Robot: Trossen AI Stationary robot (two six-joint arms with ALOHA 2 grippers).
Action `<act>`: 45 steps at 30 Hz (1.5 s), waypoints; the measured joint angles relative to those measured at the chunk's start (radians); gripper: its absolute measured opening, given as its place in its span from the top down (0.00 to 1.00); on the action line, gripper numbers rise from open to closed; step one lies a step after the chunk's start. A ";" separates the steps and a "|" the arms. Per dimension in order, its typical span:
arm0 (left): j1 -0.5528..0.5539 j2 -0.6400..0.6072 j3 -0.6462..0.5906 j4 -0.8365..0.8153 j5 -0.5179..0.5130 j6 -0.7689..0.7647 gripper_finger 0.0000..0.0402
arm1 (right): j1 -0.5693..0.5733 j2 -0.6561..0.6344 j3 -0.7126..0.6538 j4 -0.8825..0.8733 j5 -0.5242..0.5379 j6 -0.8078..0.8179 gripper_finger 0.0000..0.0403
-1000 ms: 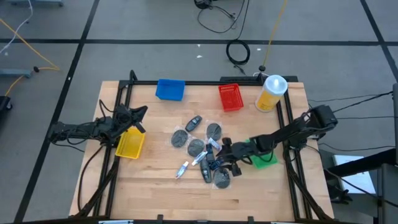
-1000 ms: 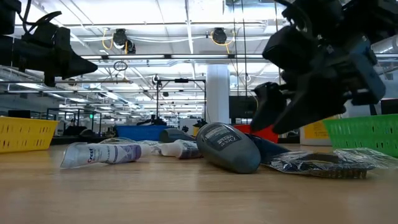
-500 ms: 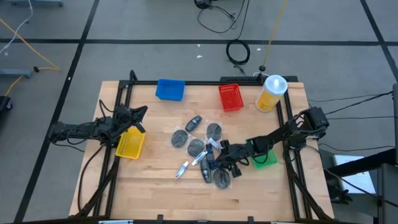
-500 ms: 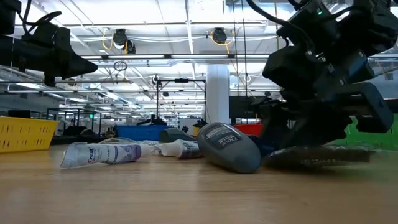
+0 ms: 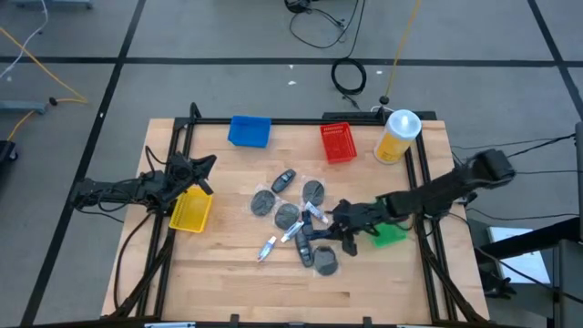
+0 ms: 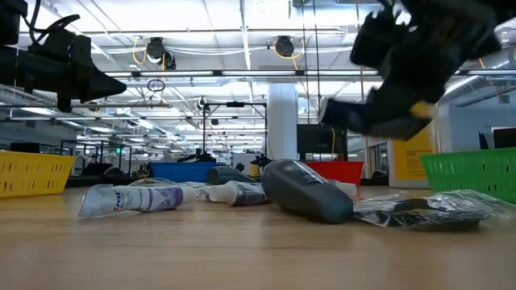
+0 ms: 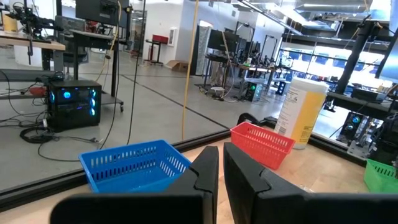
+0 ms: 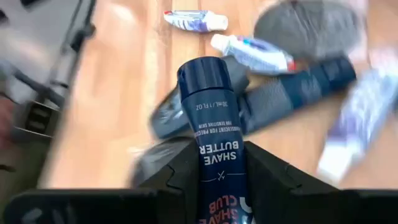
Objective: Pick & Place Travel size toiletries
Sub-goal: Put the blue shave cream into the green bin
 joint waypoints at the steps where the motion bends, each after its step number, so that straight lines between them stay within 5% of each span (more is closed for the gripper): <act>1: 0.000 0.000 0.000 0.000 0.000 0.000 0.94 | 0.004 -0.048 0.000 -0.053 -0.002 0.068 0.76; 10: 0.000 0.000 0.000 0.000 0.000 0.000 0.94 | 0.036 -0.470 0.000 -0.596 -0.057 0.704 0.76; 17: 0.000 0.000 0.000 0.000 0.000 0.000 0.94 | 0.063 -0.574 0.000 -1.053 0.072 0.994 0.76; 24: 0.000 0.000 0.000 0.000 0.000 0.000 0.94 | 0.063 -0.523 0.000 -1.089 0.209 1.024 0.76; 45: 0.000 0.000 0.000 0.000 0.000 0.000 0.94 | 0.087 -0.255 0.000 -1.081 0.154 0.960 0.73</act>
